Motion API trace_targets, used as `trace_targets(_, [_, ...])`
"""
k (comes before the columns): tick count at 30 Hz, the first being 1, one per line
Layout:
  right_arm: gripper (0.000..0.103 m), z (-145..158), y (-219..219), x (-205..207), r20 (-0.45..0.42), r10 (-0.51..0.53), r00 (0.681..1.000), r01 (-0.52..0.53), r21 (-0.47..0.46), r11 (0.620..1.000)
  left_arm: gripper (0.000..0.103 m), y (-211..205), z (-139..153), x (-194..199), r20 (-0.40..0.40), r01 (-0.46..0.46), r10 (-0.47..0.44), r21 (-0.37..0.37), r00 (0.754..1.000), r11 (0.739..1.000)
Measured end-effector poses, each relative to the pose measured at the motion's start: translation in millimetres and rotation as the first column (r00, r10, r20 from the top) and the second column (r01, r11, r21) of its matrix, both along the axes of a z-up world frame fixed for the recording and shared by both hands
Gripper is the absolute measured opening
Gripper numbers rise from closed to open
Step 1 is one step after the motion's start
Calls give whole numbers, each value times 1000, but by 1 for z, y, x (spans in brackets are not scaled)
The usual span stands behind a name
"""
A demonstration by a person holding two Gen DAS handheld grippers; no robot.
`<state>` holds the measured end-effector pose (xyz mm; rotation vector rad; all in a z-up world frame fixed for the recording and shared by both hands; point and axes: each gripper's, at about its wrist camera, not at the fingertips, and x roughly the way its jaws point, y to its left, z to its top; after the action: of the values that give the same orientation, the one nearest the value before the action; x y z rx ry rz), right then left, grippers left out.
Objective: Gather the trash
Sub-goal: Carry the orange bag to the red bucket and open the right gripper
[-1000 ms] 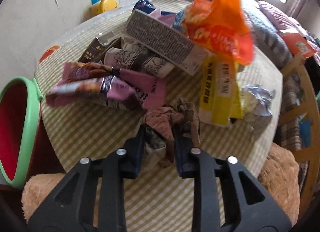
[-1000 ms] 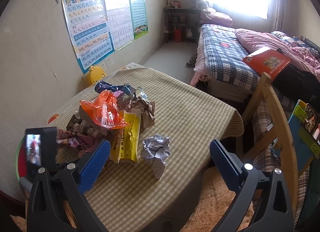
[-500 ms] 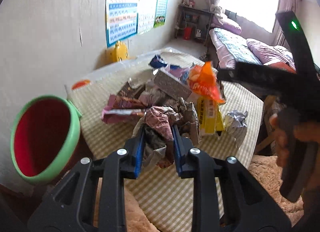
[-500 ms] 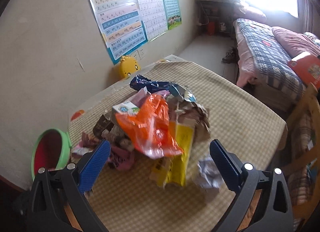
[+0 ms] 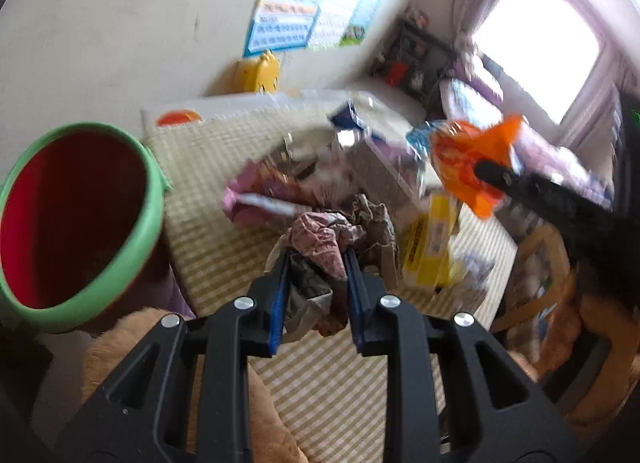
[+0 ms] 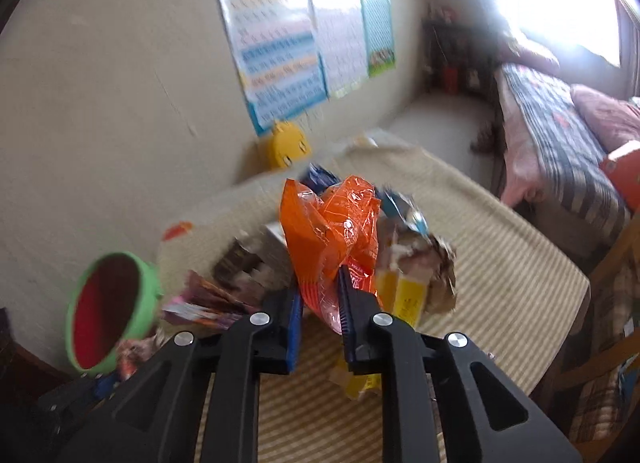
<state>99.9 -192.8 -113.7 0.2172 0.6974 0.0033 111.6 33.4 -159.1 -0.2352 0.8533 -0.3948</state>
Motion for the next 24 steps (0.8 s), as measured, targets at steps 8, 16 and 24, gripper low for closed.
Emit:
trace_targets(8, [15,2,67,18,-37,275,961,-257,254,932,25,113,14,39,-9,-351,356,152,934,924])
trace_targets(16, [16,-26,157,54,-121,474,872,-405,365,839,30,194,-33,50,-189,-500,518,140,834,855])
trace_targets(24, [50,-19,166,63,-104,460,882,-398,360,844,79,192,-22,37,-121,-546,566,166,815,821])
